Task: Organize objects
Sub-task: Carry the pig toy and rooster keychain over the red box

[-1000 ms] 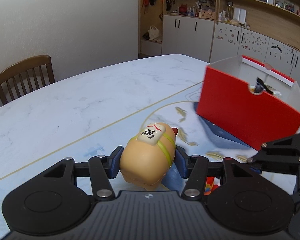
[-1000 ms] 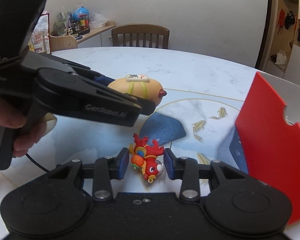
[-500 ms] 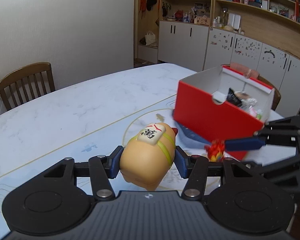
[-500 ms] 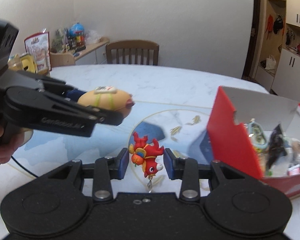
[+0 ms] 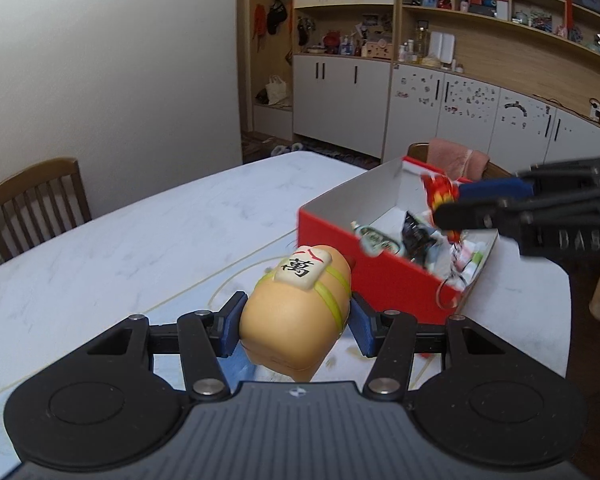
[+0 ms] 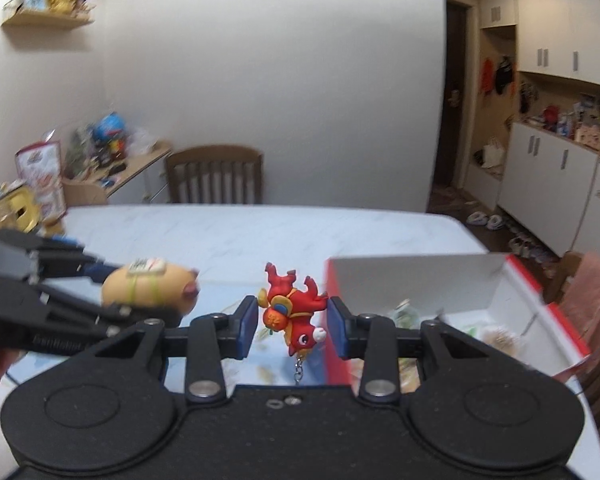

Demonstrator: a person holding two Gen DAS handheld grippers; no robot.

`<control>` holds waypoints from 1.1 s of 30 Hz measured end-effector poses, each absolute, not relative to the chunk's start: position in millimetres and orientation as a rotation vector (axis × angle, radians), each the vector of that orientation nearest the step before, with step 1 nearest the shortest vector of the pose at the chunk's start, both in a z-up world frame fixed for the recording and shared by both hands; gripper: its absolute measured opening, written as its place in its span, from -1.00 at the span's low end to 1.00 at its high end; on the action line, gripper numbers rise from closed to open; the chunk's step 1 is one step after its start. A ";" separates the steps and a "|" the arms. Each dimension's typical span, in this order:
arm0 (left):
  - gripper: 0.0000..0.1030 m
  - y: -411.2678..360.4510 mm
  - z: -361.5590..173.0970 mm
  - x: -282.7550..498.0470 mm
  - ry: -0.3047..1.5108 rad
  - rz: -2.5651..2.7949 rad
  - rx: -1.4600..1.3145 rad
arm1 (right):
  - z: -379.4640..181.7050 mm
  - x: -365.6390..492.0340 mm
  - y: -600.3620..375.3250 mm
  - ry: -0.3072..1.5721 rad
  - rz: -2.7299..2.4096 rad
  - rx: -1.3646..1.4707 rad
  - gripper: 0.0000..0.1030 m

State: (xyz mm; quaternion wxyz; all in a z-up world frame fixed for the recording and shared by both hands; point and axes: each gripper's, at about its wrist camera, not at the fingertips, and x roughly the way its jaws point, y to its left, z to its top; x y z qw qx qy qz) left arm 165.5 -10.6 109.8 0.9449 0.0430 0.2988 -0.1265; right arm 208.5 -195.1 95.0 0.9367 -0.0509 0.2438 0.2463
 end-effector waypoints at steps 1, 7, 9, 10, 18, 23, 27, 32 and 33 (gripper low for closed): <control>0.03 -16.3 111.6 168.3 0.608 -0.264 0.093 | 97.9 211.9 -200.4 0.491 0.491 -0.098 -0.29; 0.03 -56.4 115.5 188.4 0.606 -0.302 0.142 | 106.4 236.1 -230.6 0.486 0.413 -0.089 -0.29; 0.03 -70.3 115.2 197.2 0.607 -0.309 0.157 | 106.0 243.9 -241.0 0.490 0.389 -0.079 -0.29; 0.03 -77.3 114.7 202.1 0.607 -0.312 0.164 | 104.8 248.2 -246.7 0.495 0.379 -0.074 -0.29; 0.03 -131.5 104.1 242.9 0.608 -0.331 0.241 | 84.4 280.0 -289.4 0.540 0.302 -0.061 -0.29; 0.03 -154.2 94.2 269.3 0.619 -0.319 0.255 | 71.8 295.2 -307.0 0.556 0.255 -0.072 -0.29; 0.03 -167.7 81.2 291.9 0.645 -0.289 0.280 | 58.9 305.3 -316.4 0.572 0.236 -0.064 -0.29; 0.03 -172.5 62.7 320.4 0.696 -0.239 0.291 | 42.1 315.1 -320.6 0.606 0.243 -0.069 -0.29; 0.03 -173.1 59.8 325.9 0.705 -0.232 0.292 | 39.1 315.8 -320.3 0.610 0.246 -0.074 -0.29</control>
